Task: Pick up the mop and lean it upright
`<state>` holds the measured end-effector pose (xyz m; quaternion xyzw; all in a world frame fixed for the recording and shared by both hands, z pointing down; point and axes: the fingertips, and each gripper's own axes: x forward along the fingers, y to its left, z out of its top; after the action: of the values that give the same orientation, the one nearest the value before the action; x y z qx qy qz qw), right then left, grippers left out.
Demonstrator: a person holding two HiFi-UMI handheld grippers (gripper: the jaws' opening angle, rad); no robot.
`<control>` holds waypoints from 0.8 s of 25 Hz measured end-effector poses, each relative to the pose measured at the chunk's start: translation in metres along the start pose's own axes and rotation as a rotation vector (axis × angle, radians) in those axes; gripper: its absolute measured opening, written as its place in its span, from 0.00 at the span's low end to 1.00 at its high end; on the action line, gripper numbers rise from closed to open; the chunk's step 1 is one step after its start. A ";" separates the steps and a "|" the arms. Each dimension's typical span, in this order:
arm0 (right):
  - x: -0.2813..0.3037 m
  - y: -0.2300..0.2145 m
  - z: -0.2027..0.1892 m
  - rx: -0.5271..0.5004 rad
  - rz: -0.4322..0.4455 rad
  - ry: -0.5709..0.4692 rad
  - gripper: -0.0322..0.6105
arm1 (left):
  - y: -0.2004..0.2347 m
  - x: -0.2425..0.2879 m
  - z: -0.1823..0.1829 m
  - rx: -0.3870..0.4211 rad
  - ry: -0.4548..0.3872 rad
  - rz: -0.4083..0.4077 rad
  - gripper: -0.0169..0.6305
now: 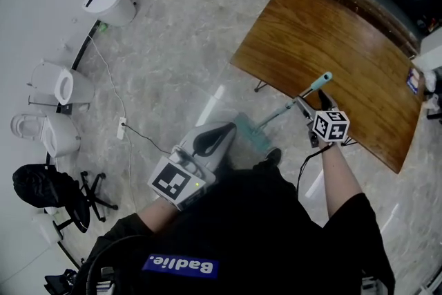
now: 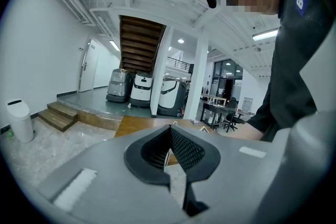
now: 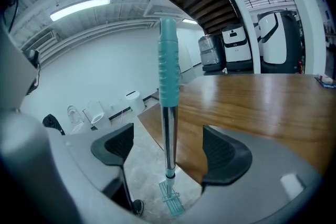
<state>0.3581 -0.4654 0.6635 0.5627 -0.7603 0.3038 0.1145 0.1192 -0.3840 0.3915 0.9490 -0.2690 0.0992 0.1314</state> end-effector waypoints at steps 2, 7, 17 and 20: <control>-0.009 0.005 0.002 0.002 -0.016 -0.017 0.68 | -0.001 -0.002 0.002 0.004 -0.008 -0.019 0.05; -0.030 0.019 0.004 0.003 -0.065 -0.056 0.60 | -0.001 -0.009 0.005 0.011 -0.025 -0.065 0.05; -0.067 0.061 0.018 0.022 -0.142 -0.164 0.44 | 0.002 -0.029 0.007 0.052 -0.063 -0.170 0.05; -0.076 0.078 0.021 0.023 -0.160 -0.190 0.40 | 0.004 -0.039 0.008 0.051 -0.076 -0.198 0.05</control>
<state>0.3153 -0.4038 0.5818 0.6491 -0.7168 0.2477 0.0595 0.0856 -0.3704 0.3750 0.9771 -0.1759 0.0563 0.1058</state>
